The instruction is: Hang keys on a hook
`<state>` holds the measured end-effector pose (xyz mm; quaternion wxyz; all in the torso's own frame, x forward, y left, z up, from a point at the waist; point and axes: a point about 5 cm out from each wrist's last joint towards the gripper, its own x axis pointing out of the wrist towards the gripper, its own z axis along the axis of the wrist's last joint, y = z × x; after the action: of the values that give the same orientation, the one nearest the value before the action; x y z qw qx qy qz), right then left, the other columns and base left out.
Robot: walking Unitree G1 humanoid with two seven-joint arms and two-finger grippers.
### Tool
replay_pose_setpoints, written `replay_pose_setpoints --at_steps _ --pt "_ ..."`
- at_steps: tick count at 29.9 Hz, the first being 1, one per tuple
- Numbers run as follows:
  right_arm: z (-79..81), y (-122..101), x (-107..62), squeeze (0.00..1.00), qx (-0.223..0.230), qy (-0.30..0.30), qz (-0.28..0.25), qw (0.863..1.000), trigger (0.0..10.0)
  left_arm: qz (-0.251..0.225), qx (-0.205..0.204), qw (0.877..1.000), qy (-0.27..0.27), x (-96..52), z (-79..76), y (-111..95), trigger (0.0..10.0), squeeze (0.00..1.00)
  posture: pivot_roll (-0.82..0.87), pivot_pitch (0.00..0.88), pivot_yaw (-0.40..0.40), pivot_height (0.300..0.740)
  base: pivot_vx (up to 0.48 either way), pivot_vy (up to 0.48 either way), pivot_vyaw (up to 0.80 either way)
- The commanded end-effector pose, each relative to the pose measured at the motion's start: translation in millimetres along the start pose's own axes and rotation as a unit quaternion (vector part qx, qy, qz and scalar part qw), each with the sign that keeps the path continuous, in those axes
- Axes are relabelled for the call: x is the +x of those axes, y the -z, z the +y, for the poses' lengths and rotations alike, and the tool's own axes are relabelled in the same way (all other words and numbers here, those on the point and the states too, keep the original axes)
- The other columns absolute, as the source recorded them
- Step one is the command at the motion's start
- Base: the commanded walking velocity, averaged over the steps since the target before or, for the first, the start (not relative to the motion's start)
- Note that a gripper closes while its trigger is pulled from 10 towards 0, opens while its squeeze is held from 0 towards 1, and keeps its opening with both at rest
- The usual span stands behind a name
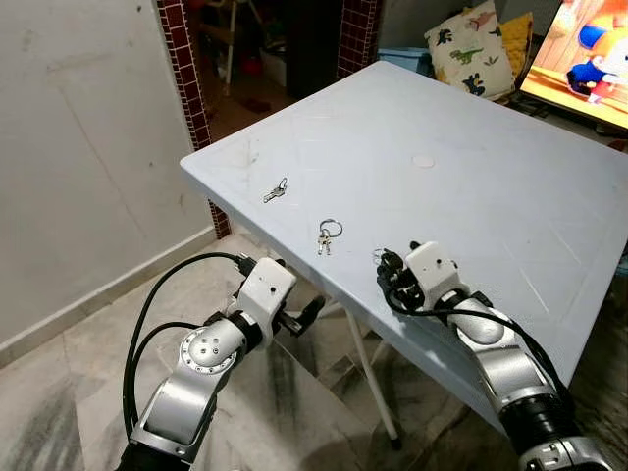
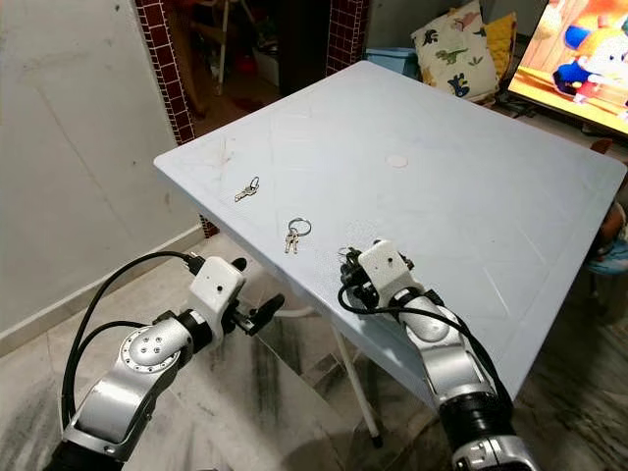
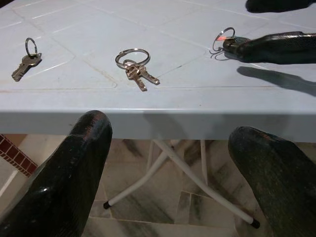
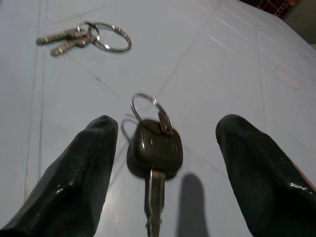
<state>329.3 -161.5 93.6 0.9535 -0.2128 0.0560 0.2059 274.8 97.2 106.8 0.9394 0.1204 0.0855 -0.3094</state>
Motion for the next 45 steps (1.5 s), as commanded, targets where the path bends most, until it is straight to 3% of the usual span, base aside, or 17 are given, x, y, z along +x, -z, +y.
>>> replay_pose_setpoints --at_steps 1,7,9,12,18,19,20,21,45 --pt "-5.6 -2 3.0 0.0 0.01 0.016 -0.009 1.0 10.0 -0.002 0.008 1.0 0.0 0.0 -0.1 -2 10.0 0.0 0.1 0.063 -0.052 0.74 0.0 0.0 0.0" --pt "-10.7 -2 10.8 0.0 0.041 0.045 -0.011 0.998 10.0 -0.004 -0.017 1.0 0.013 -4.7 1.0 -3 10.0 0.0 0.12 0.068 -0.057 0.74 0.0 0.0 0.0" --pt "-12.8 0 13.1 0.0 0.052 0.053 -0.004 0.997 10.0 -0.021 -0.043 0.997 0.066 -7.4 -7.5 -9 10.0 0.0 0.13 0.071 -0.058 0.74 0.0 0.0 0.0" --pt "-13.7 2 15.1 0.0 0.065 0.058 0.002 0.996 10.0 -0.027 -0.036 0.994 0.102 -9.1 -12.8 -11 10.0 0.0 0.13 0.072 -0.058 0.74 0.0 0.0 0.0" --pt "-14.0 5 16.8 0.0 0.075 0.058 0.007 0.995 10.0 -0.026 -0.036 0.994 0.104 -9.3 -13.0 -12 10.0 0.0 0.13 0.072 -0.053 0.74 0.0 0.0 0.0" --pt "-14.2 6 16.6 0.0 0.077 0.058 0.008 0.995 6.0 -0.025 -0.036 0.993 0.105 -9.3 -13.3 -12 10.0 0.0 0.13 0.071 -0.053 0.74 0.0 0.0 0.0" --pt "-14.4 6 16.6 0.0 0.081 0.059 0.008 0.995 4.3 -0.023 -0.037 0.993 0.107 -9.7 -13.5 -12 10.0 0.0 0.13 0.071 -0.053 0.74 0.0 0.0 0.0" --pt "-14.7 8 16.2 0.0 0.087 0.059 0.009 0.994 0.0 -0.021 -0.036 0.993 0.109 -10.3 -13.9 -11 10.0 0.0 0.13 0.071 -0.051 0.74 0.0 0.0 0.0" --pt "-9.6 11 24.0 0.0 0.133 0.043 0.021 0.99 0.0 -0.019 -0.021 0.994 0.104 -12.2 -10.3 -12 10.0 0.0 0.15 0.075 -0.056 0.74 0.0 0.0 0.0"
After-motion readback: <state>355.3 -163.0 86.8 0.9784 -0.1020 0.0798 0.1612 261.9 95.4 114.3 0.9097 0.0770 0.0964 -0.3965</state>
